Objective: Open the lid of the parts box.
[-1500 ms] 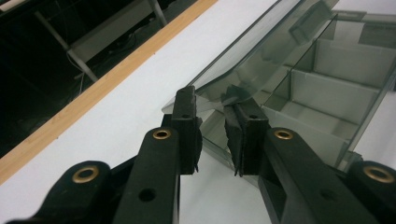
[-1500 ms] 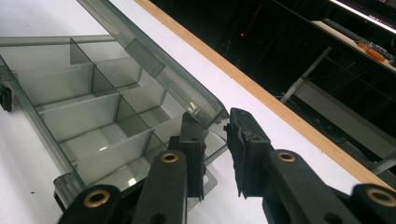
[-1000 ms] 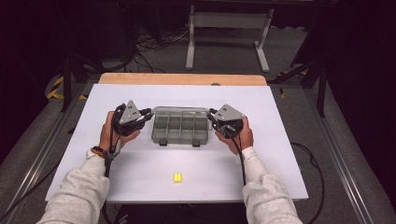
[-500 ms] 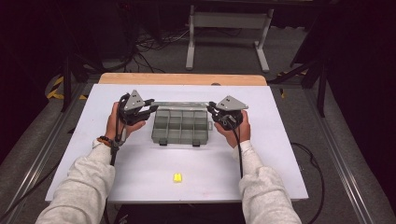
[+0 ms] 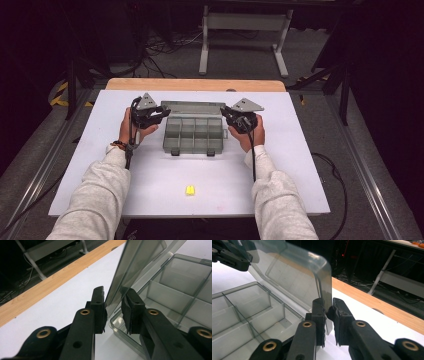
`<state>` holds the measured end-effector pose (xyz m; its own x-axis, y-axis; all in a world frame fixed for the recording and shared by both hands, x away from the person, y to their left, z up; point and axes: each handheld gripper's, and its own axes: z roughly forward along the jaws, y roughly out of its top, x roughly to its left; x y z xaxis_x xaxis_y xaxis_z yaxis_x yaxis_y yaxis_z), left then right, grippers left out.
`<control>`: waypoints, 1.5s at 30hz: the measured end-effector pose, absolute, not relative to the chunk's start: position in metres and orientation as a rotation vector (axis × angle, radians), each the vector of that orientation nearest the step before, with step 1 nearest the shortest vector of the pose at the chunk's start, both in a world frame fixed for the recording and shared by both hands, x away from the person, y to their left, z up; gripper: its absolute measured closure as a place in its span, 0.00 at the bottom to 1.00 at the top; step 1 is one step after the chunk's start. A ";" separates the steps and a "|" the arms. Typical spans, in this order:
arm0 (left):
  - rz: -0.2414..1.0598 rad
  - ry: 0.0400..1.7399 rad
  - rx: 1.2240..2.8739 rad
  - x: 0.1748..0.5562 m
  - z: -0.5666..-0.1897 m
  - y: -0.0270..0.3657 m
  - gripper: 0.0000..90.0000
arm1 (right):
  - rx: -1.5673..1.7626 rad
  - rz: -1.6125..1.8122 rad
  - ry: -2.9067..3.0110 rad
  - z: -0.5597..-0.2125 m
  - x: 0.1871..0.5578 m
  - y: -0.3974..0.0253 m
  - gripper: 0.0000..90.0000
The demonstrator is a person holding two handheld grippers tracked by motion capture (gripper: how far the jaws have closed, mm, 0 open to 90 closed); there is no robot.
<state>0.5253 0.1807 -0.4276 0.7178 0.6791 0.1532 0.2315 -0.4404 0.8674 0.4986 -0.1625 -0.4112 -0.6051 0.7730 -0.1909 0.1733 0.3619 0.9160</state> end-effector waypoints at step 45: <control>0.527 0.916 1.985 0.554 -0.458 0.171 0.81 | 1.147 1.266 2.031 -0.460 0.546 -0.159 0.91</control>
